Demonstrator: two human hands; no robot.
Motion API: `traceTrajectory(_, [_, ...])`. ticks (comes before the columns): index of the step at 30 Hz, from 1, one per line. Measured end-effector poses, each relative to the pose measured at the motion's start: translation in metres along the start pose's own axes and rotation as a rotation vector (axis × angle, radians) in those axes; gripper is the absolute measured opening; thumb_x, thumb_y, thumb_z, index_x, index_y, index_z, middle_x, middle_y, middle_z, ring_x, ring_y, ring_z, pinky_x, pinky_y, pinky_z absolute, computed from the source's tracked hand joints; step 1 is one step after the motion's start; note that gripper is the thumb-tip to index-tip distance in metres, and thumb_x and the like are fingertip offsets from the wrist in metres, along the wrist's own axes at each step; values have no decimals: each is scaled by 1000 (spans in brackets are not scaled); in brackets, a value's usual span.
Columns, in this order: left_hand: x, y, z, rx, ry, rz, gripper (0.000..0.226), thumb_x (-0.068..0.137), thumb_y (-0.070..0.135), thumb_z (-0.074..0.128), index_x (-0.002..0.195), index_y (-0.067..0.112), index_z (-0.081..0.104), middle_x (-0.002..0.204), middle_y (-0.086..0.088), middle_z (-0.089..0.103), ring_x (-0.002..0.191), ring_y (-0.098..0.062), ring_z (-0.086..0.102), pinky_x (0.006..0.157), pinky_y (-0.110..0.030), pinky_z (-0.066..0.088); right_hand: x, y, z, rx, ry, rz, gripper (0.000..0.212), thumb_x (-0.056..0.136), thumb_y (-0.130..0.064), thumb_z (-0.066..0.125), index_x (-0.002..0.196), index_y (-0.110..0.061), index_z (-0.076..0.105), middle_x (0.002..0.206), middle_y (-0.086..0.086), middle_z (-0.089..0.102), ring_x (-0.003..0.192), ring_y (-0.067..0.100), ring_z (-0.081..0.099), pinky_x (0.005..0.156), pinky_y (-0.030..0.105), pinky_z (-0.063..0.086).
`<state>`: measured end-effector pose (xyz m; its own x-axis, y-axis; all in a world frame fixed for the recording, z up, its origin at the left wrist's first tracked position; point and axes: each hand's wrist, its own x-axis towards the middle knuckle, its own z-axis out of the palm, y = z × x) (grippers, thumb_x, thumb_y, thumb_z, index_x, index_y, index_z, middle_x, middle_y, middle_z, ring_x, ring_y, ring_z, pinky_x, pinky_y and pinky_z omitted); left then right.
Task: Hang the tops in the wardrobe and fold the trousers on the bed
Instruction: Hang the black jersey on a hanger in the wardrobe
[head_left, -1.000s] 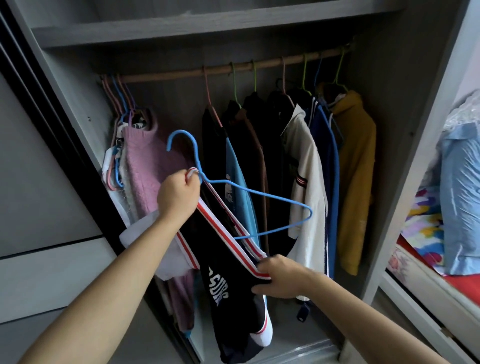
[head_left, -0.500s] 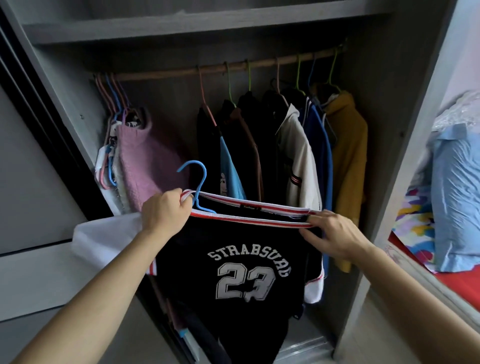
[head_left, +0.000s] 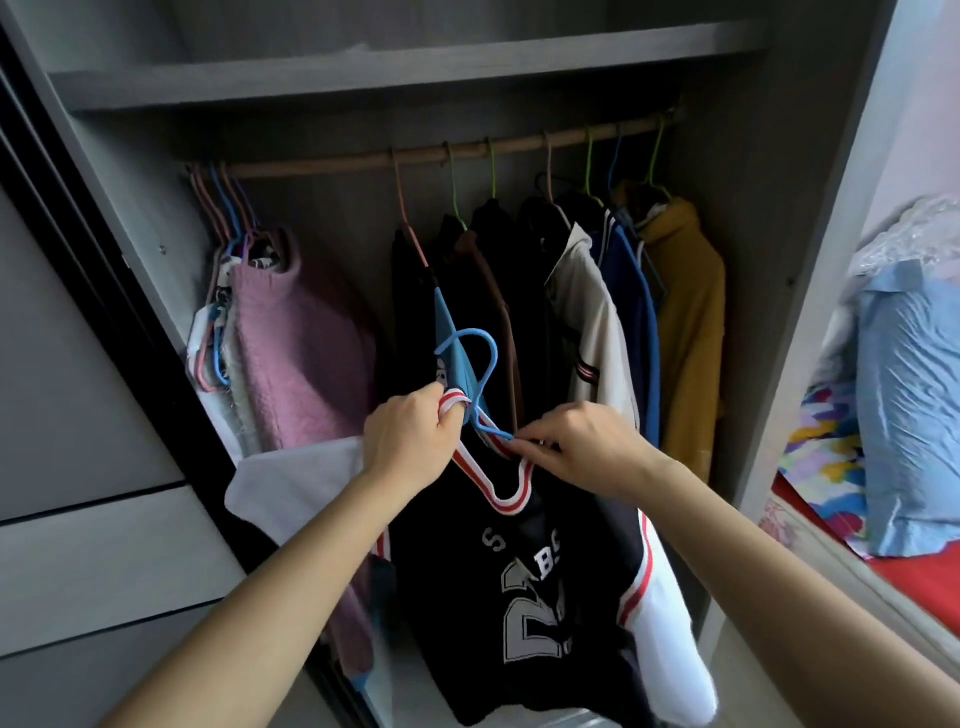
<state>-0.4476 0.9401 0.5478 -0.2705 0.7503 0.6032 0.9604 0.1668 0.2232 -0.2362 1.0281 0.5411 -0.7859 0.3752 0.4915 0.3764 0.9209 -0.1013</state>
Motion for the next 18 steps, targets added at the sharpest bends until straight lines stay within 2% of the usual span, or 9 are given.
traceTrajectory(3, [3,-2,4,-8,-22,-30,35,94,35,46,66,18,34,58,2,47,58,-29,36,57,-35,27,-4,5,0,-115,-40,8,34,103,-45,45,111,-28,73,93,-7,72,89,15,66,74,35,53])
traceTrajectory(6, [8,-12,2,71,-21,-33,34,91,31,47,64,18,32,58,-1,47,56,-29,36,56,-34,28,-12,18,-5,-242,-56,74,32,98,-41,45,94,-23,71,85,-4,67,80,19,64,67,29,48])
traceTrajectory(8, [13,-27,2,102,-51,-76,35,91,32,46,62,16,34,55,3,41,57,-30,39,56,-34,30,-21,33,-10,-296,-29,166,27,93,-38,49,87,-21,69,85,-2,63,83,22,63,65,32,47])
traceTrajectory(10, [17,-43,4,81,-85,-158,35,90,35,45,63,14,38,56,3,43,61,-32,45,56,-34,32,-30,47,-15,-343,-25,250,25,94,-38,50,90,-21,67,90,-1,60,89,24,61,65,34,47])
traceTrajectory(12, [21,-53,7,60,-99,-225,36,90,38,45,64,13,42,58,3,44,64,-33,47,57,-35,33,-33,59,-18,-426,-97,333,28,98,-42,44,98,-22,64,96,-4,60,95,22,60,68,33,46])
traceTrajectory(14, [26,-54,9,40,-112,-258,35,88,40,46,66,14,46,60,6,44,66,-32,46,57,-34,33,-30,66,-22,-509,-172,339,31,101,-45,40,102,-22,62,99,-5,61,98,21,61,70,32,46])
traceTrajectory(16, [30,-51,10,34,-130,-240,31,87,40,47,67,16,48,65,8,45,68,-27,46,58,-33,34,-24,65,-27,-401,-68,275,31,103,-42,40,100,-19,60,97,-3,62,97,22,61,70,35,48])
traceTrajectory(18, [34,-48,10,1,-107,-198,29,88,36,49,66,17,45,69,7,46,70,-26,47,59,-34,35,-17,56,-31,-140,146,197,27,105,-40,39,103,-20,58,94,-6,61,92,18,60,68,36,50])
